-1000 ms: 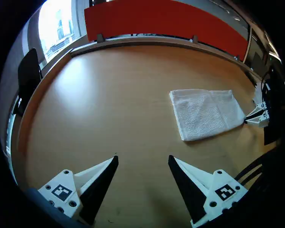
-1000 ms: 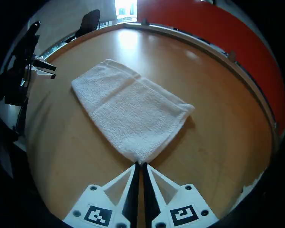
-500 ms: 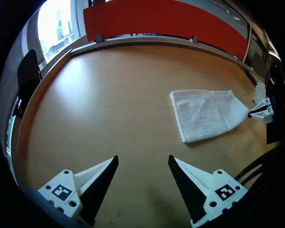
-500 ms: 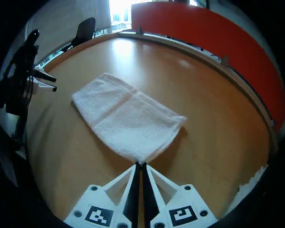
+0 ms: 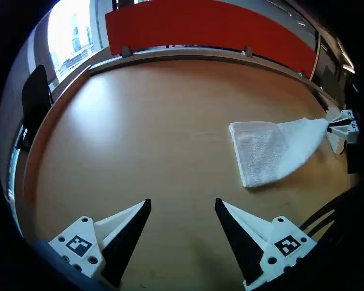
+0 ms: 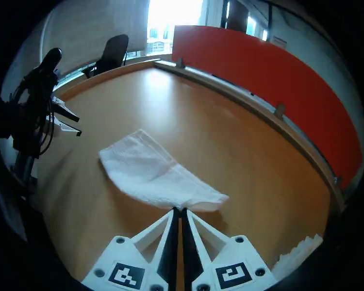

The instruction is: Fold towel

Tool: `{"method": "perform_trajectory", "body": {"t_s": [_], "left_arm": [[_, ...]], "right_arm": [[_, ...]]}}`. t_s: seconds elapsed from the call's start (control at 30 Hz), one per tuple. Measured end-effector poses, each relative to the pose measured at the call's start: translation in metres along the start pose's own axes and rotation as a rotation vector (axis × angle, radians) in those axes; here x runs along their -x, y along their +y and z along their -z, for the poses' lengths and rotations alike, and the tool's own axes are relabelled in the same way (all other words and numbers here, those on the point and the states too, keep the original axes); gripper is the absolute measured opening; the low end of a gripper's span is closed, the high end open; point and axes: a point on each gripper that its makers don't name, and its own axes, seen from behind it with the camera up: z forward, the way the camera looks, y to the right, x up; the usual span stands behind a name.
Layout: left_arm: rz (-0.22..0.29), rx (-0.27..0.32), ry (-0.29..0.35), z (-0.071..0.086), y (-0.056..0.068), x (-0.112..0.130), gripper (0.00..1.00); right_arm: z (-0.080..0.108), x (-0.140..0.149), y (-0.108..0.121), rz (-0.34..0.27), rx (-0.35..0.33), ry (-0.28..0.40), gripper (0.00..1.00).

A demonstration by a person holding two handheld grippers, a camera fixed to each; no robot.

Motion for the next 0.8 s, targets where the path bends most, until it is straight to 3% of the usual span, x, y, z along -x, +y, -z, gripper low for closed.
{"method": "perform_trajectory", "body": {"t_s": [0.8], "left_arm": [[0.002, 0.0, 0.005, 0.003, 0.002, -0.006, 0.98]], "right_arm": [[0.043, -0.039, 0.031, 0.069, 0.066, 0.069, 0.04]]}}
